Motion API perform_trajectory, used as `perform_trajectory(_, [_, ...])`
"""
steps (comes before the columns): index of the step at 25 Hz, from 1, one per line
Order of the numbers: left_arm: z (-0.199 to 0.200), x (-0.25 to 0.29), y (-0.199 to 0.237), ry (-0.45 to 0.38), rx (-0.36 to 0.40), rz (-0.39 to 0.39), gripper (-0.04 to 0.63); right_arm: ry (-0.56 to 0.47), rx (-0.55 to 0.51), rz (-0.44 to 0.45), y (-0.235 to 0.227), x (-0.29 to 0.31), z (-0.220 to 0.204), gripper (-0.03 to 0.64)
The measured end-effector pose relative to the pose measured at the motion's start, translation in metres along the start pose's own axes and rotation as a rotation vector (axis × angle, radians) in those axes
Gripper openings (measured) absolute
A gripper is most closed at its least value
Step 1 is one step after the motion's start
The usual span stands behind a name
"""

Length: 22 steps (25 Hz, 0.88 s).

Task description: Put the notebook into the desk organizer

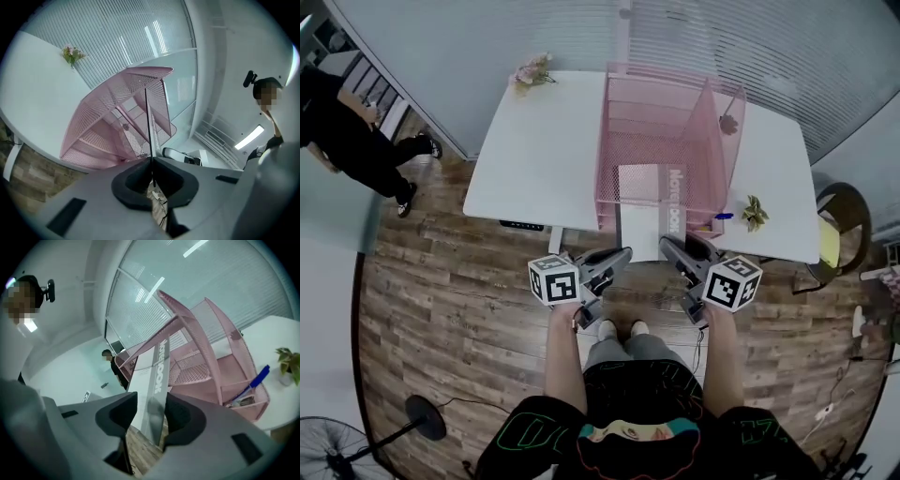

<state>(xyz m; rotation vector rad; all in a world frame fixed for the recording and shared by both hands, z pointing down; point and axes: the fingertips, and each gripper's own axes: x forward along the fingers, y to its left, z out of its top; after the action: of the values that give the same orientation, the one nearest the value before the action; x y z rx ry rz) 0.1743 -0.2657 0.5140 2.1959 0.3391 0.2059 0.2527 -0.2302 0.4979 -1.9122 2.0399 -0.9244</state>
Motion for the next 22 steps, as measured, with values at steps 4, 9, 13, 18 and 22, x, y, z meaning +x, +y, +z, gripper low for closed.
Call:
perform_trajectory(4, [0.005, 0.004, 0.001, -0.01, -0.009, 0.007, 0.006, 0.043, -0.116, -0.056, -0.001, -0.008, -0.002, 0.173])
perform_trajectory(9, [0.017, 0.007, 0.003, -0.057, -0.024, 0.021, 0.009, 0.115, -0.254, -0.11, -0.004, -0.024, -0.006, 0.196])
perform_trajectory(13, [0.034, 0.01, 0.005, -0.106, -0.014, 0.048, 0.029, 0.257, -0.32, -0.043, 0.0, -0.032, -0.022, 0.195])
perform_trajectory(18, [0.057, 0.008, 0.008, -0.162, 0.026, 0.105, 0.05, 0.317, -0.319, 0.063, 0.015, -0.023, -0.036, 0.167])
perform_trajectory(22, [0.064, 0.012, 0.008, -0.183, 0.052, 0.143, 0.053, 0.253, -0.311, -0.013, 0.005, -0.021, -0.025, 0.038])
